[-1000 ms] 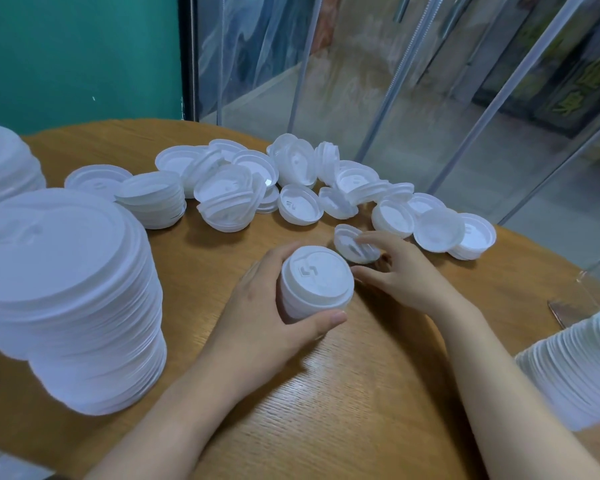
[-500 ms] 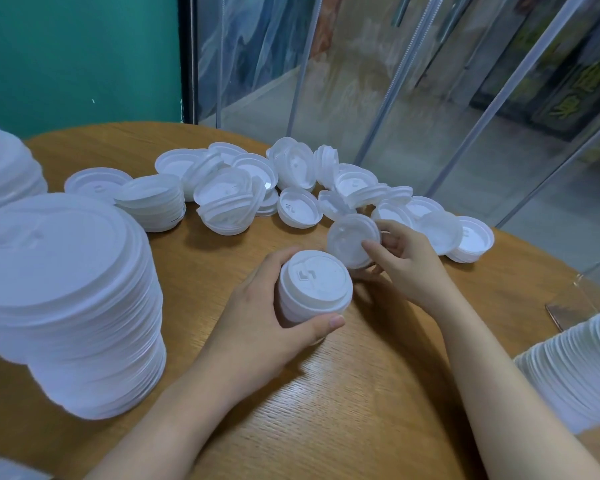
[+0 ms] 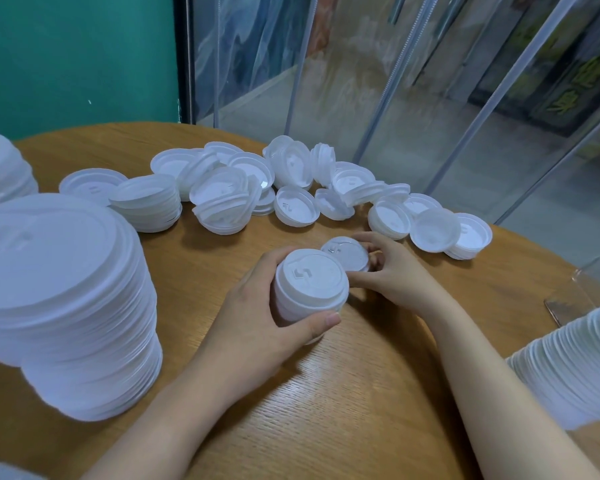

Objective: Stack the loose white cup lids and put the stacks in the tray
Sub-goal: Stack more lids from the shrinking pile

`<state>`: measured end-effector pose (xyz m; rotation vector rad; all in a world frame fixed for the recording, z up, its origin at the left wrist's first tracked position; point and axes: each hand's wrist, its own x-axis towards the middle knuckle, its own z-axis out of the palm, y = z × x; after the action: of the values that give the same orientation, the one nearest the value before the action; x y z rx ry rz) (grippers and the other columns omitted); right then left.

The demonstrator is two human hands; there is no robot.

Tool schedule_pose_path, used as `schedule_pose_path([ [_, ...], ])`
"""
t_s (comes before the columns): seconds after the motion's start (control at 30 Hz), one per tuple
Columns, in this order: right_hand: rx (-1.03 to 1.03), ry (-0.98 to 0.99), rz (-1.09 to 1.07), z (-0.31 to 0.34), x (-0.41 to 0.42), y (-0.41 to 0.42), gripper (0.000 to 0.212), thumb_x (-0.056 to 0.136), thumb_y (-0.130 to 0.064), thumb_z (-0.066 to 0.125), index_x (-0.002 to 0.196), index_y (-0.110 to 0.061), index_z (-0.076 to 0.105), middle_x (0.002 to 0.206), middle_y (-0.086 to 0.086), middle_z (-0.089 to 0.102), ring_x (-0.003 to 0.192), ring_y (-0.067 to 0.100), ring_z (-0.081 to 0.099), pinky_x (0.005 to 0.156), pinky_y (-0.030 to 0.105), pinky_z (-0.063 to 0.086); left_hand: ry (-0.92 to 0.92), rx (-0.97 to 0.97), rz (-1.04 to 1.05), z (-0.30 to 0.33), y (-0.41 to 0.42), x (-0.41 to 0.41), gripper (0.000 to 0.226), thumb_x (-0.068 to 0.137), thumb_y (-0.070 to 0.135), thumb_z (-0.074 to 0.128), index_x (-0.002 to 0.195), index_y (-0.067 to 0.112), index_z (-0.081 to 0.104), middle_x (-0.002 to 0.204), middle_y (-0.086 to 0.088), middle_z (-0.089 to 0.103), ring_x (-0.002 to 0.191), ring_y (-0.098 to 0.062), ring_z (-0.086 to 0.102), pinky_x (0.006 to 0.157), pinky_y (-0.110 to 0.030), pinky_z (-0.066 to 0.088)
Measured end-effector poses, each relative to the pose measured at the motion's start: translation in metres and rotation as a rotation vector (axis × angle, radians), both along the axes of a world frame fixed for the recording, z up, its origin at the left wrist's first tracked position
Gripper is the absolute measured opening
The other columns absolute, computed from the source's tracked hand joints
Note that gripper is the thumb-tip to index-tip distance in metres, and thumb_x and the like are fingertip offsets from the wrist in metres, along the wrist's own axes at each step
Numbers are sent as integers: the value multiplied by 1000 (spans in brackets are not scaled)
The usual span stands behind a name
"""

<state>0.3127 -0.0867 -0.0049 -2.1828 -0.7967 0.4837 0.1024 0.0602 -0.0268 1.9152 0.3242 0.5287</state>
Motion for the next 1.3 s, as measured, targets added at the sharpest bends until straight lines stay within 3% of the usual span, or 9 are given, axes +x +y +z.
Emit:
schedule_pose_path([
  [0.07,4,-27,9,2,-3,1,63,71,-33,93,126,-34,61,82,-16,64,67,-7,60,66,8,43,-1,2,1,0,0,0,72,64,52,91,125,52,52,120,40,58,115,14,54,87,0,39],
  [0.13,6,-55,-6,2,-4,1,64,70,-37,93,126,-35,62,77,-19,65,68,-4,60,66,9,44,-2,-4,0,1,0,0,70,64,51,91,123,53,53,120,42,58,115,15,53,86,1,38],
  [0.23,21,-113,-57,4,-1,0,64,70,-46,92,127,-40,63,98,-7,71,84,11,65,81,28,55,-3,-6,1,2,-1,0,71,64,52,90,124,52,53,120,41,58,115,15,54,86,1,38],
  [0.4,193,-143,-107,25,-7,1,59,74,-38,91,126,-39,63,111,-11,66,81,9,61,76,18,53,-8,-3,9,2,-2,0,69,63,53,89,121,53,52,120,41,58,115,14,54,88,-1,38],
  [0.57,279,-135,14,49,-23,4,58,71,-49,88,124,-42,65,118,-13,67,96,22,66,88,41,57,3,5,17,0,-1,1,72,65,52,91,126,52,52,121,36,61,116,11,55,91,-7,41],
  [0.73,141,-100,246,63,-42,5,72,65,-60,85,131,-41,61,122,-17,67,109,10,66,91,35,57,25,-4,13,0,0,0,75,65,57,89,130,52,51,119,27,65,113,5,60,94,-26,50],
  [0.9,-107,-215,323,71,-57,6,82,60,-73,79,133,-43,60,124,-29,60,112,-3,58,96,30,53,34,-6,28,-2,-1,-1,71,64,57,88,126,54,52,117,25,66,111,2,61,91,-29,53],
  [1.17,-205,-170,365,74,-62,8,75,65,-63,82,133,-49,55,125,-32,56,111,-10,54,97,23,50,24,-12,16,-1,0,0,77,63,49,92,129,52,53,120,28,65,115,5,59,94,-27,52],
  [1.3,-218,-155,372,75,-62,7,77,58,-71,78,129,-55,54,124,-34,55,111,-11,54,96,23,50,-20,-55,7,1,-2,0,87,59,58,89,136,48,49,121,34,62,115,11,58,91,-10,47],
])
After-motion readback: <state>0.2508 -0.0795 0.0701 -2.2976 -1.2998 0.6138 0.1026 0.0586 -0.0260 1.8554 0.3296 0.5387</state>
